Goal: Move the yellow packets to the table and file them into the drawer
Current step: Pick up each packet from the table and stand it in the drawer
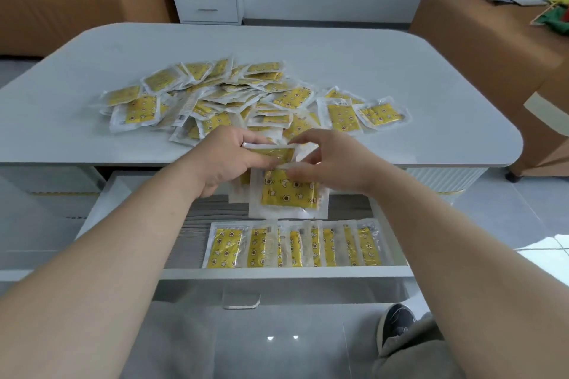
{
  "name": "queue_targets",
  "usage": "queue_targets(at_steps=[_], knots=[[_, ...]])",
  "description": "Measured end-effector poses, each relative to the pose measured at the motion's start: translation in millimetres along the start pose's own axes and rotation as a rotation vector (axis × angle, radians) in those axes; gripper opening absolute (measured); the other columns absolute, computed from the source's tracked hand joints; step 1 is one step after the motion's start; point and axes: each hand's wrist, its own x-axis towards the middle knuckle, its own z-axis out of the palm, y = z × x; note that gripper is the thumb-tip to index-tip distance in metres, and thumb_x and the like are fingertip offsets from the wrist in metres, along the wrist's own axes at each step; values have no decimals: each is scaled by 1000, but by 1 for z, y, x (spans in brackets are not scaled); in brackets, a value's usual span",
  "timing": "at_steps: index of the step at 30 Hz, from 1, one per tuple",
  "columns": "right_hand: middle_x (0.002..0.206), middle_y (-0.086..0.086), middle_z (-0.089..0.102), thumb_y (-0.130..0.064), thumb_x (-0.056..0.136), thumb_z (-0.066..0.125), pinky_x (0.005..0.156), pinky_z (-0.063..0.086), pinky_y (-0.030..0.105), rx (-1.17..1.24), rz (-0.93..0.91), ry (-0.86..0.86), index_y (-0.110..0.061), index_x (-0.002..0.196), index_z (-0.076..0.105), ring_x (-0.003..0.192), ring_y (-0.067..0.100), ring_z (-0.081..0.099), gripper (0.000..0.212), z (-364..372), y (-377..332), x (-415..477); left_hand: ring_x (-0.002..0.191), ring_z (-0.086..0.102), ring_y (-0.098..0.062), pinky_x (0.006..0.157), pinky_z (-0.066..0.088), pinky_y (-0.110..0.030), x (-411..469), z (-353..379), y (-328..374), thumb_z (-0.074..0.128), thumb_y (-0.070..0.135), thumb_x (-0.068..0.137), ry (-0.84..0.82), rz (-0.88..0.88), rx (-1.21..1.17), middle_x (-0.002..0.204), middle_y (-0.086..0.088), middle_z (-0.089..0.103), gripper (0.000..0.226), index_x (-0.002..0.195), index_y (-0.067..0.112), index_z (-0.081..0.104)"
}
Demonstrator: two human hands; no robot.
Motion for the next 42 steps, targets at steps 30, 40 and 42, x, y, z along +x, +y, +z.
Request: queue_targets(at_steps=[30,40,42], knots=[[102,1,69,-4,76,76,74,58,32,-232,51,-361,-20,107,70,90,21,66,35,174,-53,81,94,58,-27,67,47,-33,-37,-131,-186,56,8,84,82,-520,1137,105,-4,53,37,119,14,48],[141,1,56,-16,82,81,89,51,32,-325,-55,-398,-24,136,60,114,24,60,58,204,-60,98,114,60,-24,72,49,-27,-28,-116,-178,54,7,90,-345,-442,1289,135,-1,59,58,144,30,53],[139,3,57,-16,83,79,85,49,31,-362,-62,-401,-22,140,55,115,25,59,62,213,-57,100,114,60,-24,66,44,-25,-27,-117,-179,48,5,92,-389,-450,1317,142,-1,54,63,149,33,46]])
